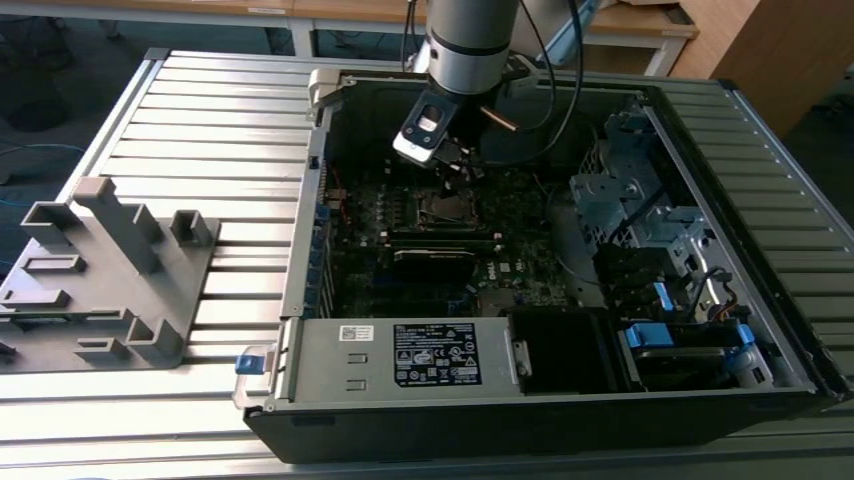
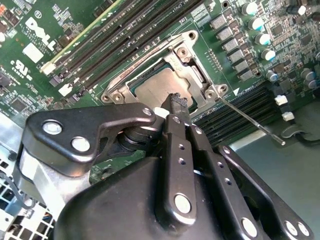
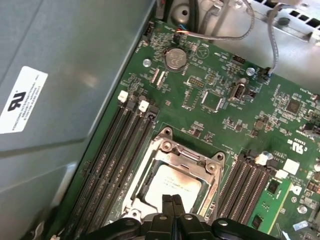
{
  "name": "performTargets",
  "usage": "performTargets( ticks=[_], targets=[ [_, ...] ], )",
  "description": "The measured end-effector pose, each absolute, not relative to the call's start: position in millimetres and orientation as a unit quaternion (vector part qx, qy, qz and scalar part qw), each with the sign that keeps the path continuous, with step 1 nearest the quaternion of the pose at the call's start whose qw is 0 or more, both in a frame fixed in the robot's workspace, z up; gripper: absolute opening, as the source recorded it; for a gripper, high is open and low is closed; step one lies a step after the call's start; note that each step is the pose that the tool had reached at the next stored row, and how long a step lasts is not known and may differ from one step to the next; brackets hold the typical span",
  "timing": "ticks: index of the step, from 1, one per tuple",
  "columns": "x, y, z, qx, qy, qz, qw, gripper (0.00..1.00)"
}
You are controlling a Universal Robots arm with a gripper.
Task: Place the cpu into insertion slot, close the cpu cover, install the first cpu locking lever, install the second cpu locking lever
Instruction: 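Close the cpu cover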
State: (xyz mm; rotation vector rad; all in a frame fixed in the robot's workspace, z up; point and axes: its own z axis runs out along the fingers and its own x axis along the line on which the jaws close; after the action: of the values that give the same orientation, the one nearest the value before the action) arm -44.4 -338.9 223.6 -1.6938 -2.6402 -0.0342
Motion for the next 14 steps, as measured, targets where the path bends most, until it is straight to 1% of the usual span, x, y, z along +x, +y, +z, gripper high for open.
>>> performTargets(
  ticks=[14],
  targets=[
    [-44.4,-338.9,223.6,-0.519,-0.854,-0.011,0.003,0.11]
  ],
)
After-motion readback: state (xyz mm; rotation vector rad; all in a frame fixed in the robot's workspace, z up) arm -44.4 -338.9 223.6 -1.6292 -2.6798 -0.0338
